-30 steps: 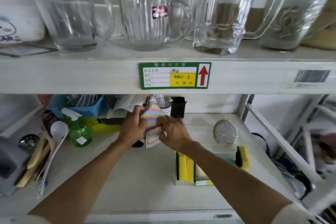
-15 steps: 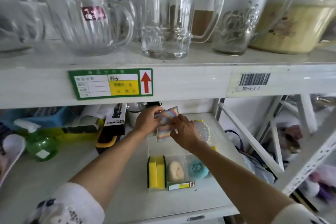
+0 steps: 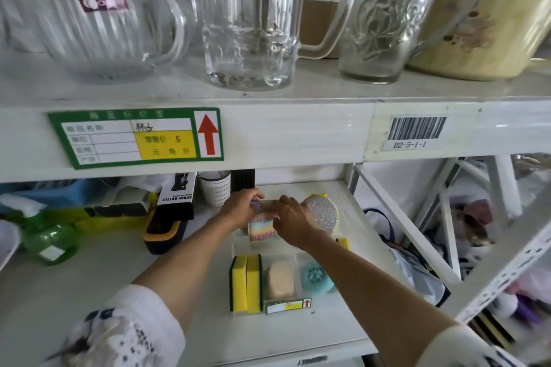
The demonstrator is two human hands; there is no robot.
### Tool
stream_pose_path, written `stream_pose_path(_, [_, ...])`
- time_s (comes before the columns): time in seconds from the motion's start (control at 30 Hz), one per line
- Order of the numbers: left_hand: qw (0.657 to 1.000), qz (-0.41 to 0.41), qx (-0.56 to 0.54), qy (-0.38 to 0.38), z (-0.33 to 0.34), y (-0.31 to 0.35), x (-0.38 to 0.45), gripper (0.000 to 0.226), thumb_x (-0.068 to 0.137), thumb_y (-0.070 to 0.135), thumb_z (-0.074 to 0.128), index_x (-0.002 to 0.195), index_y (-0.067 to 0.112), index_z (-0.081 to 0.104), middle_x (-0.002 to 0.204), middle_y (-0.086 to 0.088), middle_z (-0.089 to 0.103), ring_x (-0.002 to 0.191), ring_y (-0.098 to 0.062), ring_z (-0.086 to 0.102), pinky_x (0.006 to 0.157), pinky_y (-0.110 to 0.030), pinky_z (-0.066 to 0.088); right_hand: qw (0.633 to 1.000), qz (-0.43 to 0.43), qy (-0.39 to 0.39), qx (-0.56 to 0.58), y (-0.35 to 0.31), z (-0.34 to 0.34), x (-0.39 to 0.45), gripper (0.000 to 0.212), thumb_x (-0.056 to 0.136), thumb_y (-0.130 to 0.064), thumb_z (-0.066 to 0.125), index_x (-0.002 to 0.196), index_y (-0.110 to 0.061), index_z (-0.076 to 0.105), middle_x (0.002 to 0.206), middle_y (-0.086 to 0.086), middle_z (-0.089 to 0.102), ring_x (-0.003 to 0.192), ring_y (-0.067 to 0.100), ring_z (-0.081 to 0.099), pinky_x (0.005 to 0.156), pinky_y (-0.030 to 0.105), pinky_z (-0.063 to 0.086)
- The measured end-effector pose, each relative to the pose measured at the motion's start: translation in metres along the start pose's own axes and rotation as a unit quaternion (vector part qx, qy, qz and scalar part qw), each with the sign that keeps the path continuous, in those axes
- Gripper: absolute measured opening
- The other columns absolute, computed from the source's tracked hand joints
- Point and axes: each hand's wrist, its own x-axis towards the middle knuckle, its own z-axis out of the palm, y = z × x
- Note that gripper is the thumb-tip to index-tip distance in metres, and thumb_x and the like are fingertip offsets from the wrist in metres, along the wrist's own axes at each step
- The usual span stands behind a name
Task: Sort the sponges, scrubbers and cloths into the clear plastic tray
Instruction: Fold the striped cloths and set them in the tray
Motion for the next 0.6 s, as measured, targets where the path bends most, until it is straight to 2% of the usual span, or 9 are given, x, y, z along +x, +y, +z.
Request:
stream_pose_path(0.1, [1.0,-0.001,0.017,0.006,0.003,0.001,0.0,0.027,0.085,0.027,0.069,0.109,0.017,0.065,0.11,-0.002,0.071,0.1,-0.019,0.065,0.084,-0.032,0.05,1.0,0.002,0.008,-0.027,-0.002,0.003,0.003,0.04,0.089,-0.016,0.05,0.129,-0.017,0.055,0.12,0.008,0.054,0.114,0.028,0.051,0.095,0.044,0.04])
stream_pose_path(0.27, [0.997,0.012,0.07,0.027,0.003,0.001,0.0,0.028,0.09,0.011,0.06,0.117,0.011,0.066,0.12,-0.008,0.068,0.109,-0.024,0.063,0.091,-0.034,0.05,0.998,0.005,0.01,-0.063,-0.006,0.011,0.003,0.041,0.091,-0.009,0.049,0.131,-0.017,0.053,0.121,0.009,0.053,0.114,0.028,0.052,0.096,0.045,0.041])
stream_pose_path(0.47, [0.996,0.037,0.073,0.039,-0.003,-0.012,-0.009,0.034,0.09,0.007,0.056,0.124,0.014,0.061,0.128,-0.005,0.061,0.12,-0.022,0.054,0.099,-0.033,0.044,0.997,0.0,0.026,-0.067,-0.005,0.016,0.0,0.046,0.089,-0.009,0.056,0.134,-0.015,0.048,0.133,0.01,0.052,0.122,0.029,0.051,0.11,0.048,0.03])
stream_pose_path(0.53, [0.996,0.045,0.055,0.06,-0.007,-0.015,-0.016,0.034,0.09,0.007,0.056,0.123,0.015,0.061,0.126,-0.005,0.061,0.12,-0.022,0.054,0.098,-0.032,0.043,0.997,-0.005,0.046,-0.069,-0.006,0.014,-0.002,0.042,0.088,-0.009,0.054,0.129,-0.014,0.052,0.129,0.01,0.055,0.119,0.028,0.054,0.109,0.048,0.033])
stream_pose_path(0.6, [0.992,0.063,0.055,0.092,-0.013,-0.014,-0.027,0.032,0.091,0.009,0.055,0.122,0.017,0.061,0.124,-0.002,0.061,0.12,-0.02,0.053,0.093,-0.023,0.039,0.994,-0.018,0.083,-0.066,-0.007,0.012,-0.006,0.037,0.084,-0.008,0.054,0.12,-0.014,0.06,0.118,0.009,0.061,0.109,0.029,0.06,0.099,0.048,0.042])
